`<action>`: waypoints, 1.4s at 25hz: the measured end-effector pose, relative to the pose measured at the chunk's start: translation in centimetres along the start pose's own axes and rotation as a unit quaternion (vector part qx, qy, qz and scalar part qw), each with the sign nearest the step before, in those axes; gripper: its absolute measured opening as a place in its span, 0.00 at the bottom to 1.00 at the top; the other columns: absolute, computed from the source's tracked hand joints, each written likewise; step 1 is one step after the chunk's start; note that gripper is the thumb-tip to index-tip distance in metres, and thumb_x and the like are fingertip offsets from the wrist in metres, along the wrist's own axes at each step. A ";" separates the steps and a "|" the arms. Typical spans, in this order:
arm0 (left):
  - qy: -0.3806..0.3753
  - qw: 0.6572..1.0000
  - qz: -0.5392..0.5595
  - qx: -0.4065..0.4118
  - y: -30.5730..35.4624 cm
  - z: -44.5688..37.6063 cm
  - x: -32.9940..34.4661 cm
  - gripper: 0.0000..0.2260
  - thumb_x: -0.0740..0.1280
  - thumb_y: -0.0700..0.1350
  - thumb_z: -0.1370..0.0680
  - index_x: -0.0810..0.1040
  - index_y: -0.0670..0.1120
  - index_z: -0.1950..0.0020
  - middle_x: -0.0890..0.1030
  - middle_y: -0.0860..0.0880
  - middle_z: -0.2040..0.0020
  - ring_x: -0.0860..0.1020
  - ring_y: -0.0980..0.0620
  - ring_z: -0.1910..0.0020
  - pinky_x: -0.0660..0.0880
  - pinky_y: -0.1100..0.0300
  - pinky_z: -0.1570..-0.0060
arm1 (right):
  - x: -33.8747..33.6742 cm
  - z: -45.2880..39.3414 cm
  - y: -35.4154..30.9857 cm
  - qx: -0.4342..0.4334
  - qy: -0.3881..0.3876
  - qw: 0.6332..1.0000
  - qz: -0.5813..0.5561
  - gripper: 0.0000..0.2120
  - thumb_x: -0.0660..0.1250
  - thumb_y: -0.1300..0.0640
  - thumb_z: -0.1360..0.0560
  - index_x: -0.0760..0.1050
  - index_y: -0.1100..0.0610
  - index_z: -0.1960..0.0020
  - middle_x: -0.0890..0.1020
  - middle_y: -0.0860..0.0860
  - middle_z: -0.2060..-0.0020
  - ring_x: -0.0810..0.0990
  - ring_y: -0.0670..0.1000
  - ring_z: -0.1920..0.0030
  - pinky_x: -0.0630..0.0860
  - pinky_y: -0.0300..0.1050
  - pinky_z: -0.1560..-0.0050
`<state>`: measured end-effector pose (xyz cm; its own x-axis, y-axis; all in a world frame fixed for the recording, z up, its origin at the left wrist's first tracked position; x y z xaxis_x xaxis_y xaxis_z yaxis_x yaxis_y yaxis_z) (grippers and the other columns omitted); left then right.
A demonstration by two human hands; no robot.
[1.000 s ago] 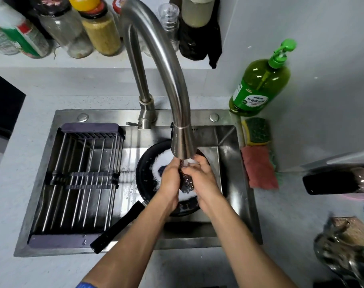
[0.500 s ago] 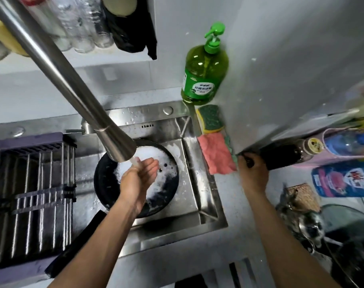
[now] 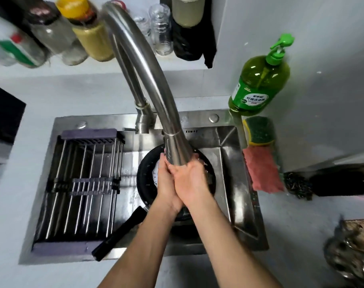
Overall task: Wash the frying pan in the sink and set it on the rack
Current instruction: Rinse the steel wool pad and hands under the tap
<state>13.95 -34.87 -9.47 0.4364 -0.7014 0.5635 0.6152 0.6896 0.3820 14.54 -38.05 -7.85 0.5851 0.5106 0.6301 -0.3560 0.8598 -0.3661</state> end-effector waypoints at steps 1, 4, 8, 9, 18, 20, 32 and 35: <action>0.011 1.000 0.012 0.007 0.2 -0.1 -0.2 0.24 0.55 0.61 0.21 0.80 0.45 0.41 0.82 0.44 0.47 0.79 0.45 0.48 0.75 0.54 0.48 | 0.5 -0.6 0.2 -0.008 0.026 0.999 0.032 0.20 0.59 0.63 0.19 0.86 0.53 0.62 0.86 0.54 0.57 0.83 0.57 0.50 0.76 0.55 0.38; 0.098 0.993 -0.053 0.033 0.6 -0.6 -1.4 0.18 0.58 0.56 0.21 0.79 0.45 0.43 0.83 0.46 0.62 0.81 0.49 0.66 0.78 0.58 0.67 | -0.9 -1.4 -1.0 -0.101 0.113 0.895 0.419 0.07 0.68 0.60 0.22 0.76 0.50 0.47 0.81 0.50 0.50 0.79 0.50 0.51 0.76 0.45 0.44; 0.090 0.965 -0.232 0.087 2.1 -1.6 -1.1 0.28 0.61 0.67 0.29 0.75 0.50 0.39 0.82 0.42 0.43 0.81 0.43 0.44 0.77 0.48 0.44 | -1.2 -1.5 1.8 -0.059 0.042 0.910 0.408 0.08 0.58 0.51 0.17 0.75 0.42 0.46 0.78 0.43 0.46 0.76 0.44 0.46 0.71 0.42 0.38; 0.107 0.934 -0.310 0.139 2.9 -1.7 -1.4 0.22 0.64 0.65 0.30 0.75 0.53 0.44 0.83 0.45 0.48 0.81 0.45 0.48 0.78 0.52 0.47 | -1.8 -1.4 1.9 -0.031 0.052 0.948 0.313 0.09 0.59 0.53 0.17 0.78 0.46 0.48 0.81 0.48 0.49 0.79 0.48 0.48 0.75 0.47 0.40; 0.046 0.967 -0.166 0.189 2.5 0.1 -1.7 0.16 0.64 0.30 0.26 0.82 0.50 0.59 0.83 0.52 0.61 0.80 0.55 0.60 0.77 0.63 0.59 | -2.6 -2.3 1.4 -0.009 0.093 0.981 0.167 0.12 0.66 0.64 0.26 0.83 0.56 0.65 0.82 0.54 0.65 0.82 0.49 0.67 0.79 0.42 0.64; 0.119 0.986 -0.017 0.111 1.4 -0.4 -1.6 0.09 0.68 0.34 0.24 0.84 0.47 0.56 0.85 0.47 0.53 0.82 0.51 0.54 0.80 0.60 0.52 | -1.6 -2.7 1.7 0.005 0.049 0.993 0.104 0.15 0.62 0.63 0.23 0.85 0.58 0.61 0.84 0.56 0.60 0.83 0.50 0.65 0.79 0.43 0.60; -0.022 0.736 -0.665 0.125 1.4 1.0 0.3 0.19 0.53 0.42 0.16 0.65 0.33 0.28 0.69 0.39 0.29 0.70 0.42 0.31 0.72 0.77 0.62 | -2.4 0.0 -1.1 -0.155 0.086 0.802 0.570 0.13 0.60 0.55 0.18 0.81 0.54 0.40 0.79 0.51 0.37 0.78 0.48 0.40 0.70 0.30 0.44; -0.122 0.621 -0.770 0.086 1.2 1.8 0.1 0.11 0.57 0.38 0.20 0.76 0.36 0.42 0.79 0.39 0.42 0.76 0.43 0.44 0.70 0.62 0.53 | -2.1 -0.9 -2.0 -0.076 0.024 0.788 0.610 0.10 0.66 0.50 0.22 0.86 0.50 0.54 0.87 0.49 0.51 0.82 0.49 0.47 0.73 0.32 0.51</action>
<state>13.54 -33.85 -7.64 -0.7072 -0.5194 -0.4797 0.0914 -0.7399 0.6664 14.66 -40.83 -9.07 -0.0975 0.9551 -0.2797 -0.5852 -0.2824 -0.7601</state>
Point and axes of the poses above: each hand's wrist, its own z-axis away from the middle knuckle, its own x-axis out of the palm, y = z × x, the point moved 6 cm from there along -z, towards the middle knuckle
